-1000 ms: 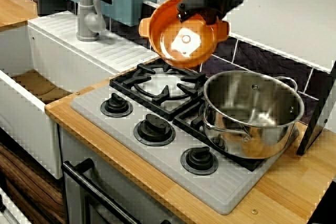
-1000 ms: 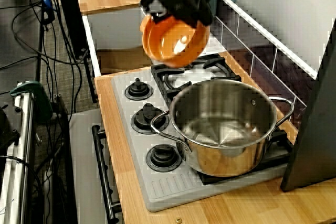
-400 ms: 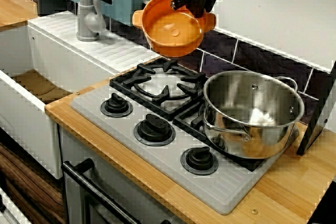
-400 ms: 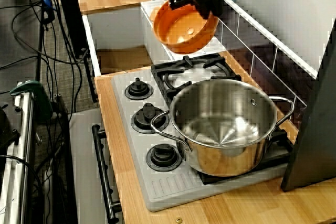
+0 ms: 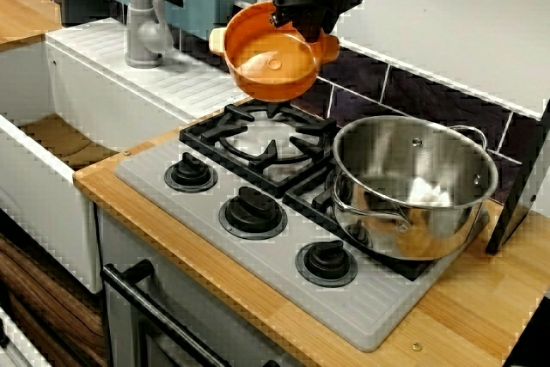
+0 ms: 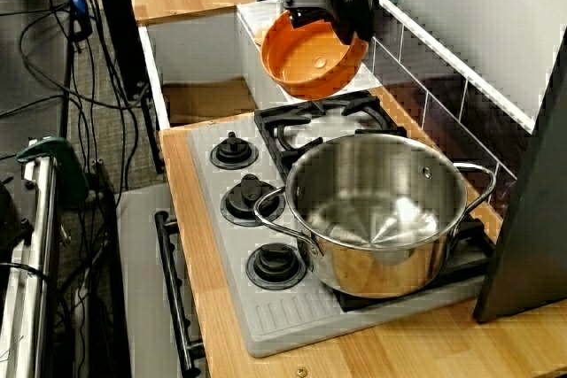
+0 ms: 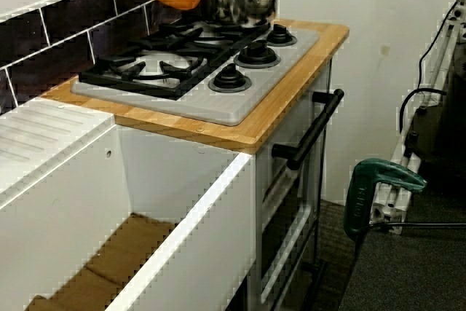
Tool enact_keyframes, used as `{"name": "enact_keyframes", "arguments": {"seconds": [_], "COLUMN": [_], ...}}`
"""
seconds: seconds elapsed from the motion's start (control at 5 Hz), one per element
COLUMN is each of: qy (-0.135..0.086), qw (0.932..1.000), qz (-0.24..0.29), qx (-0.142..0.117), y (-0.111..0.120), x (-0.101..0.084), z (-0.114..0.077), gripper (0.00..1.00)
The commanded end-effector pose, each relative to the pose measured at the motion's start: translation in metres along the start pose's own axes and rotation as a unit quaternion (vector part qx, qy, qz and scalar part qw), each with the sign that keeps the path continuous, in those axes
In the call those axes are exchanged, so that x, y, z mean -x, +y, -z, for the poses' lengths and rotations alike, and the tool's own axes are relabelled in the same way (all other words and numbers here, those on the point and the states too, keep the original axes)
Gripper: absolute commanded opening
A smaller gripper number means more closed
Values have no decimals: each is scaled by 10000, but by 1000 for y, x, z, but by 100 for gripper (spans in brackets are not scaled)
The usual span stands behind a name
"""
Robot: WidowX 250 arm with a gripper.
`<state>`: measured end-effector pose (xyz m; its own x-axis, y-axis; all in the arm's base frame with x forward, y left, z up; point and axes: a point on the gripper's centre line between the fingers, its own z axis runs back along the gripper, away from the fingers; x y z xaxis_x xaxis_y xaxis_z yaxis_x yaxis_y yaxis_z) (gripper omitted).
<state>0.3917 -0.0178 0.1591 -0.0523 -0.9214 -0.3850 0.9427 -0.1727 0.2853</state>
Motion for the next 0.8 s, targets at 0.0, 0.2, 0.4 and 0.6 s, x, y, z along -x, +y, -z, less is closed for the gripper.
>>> {"name": "enact_keyframes", "arguments": {"seconds": [0.0,0.2,0.4,0.6], "qy": [-166,-207,-264,-270], "qw": [9998,9996,9989,9986], "qz": [-113,-109,-118,-104], "qx": [6,154,358,438], "y": [-15,-16,-16,-16], "x": [11,10,7,4], "z": [2,10,20,26], "gripper": [0,0,0,0]}}
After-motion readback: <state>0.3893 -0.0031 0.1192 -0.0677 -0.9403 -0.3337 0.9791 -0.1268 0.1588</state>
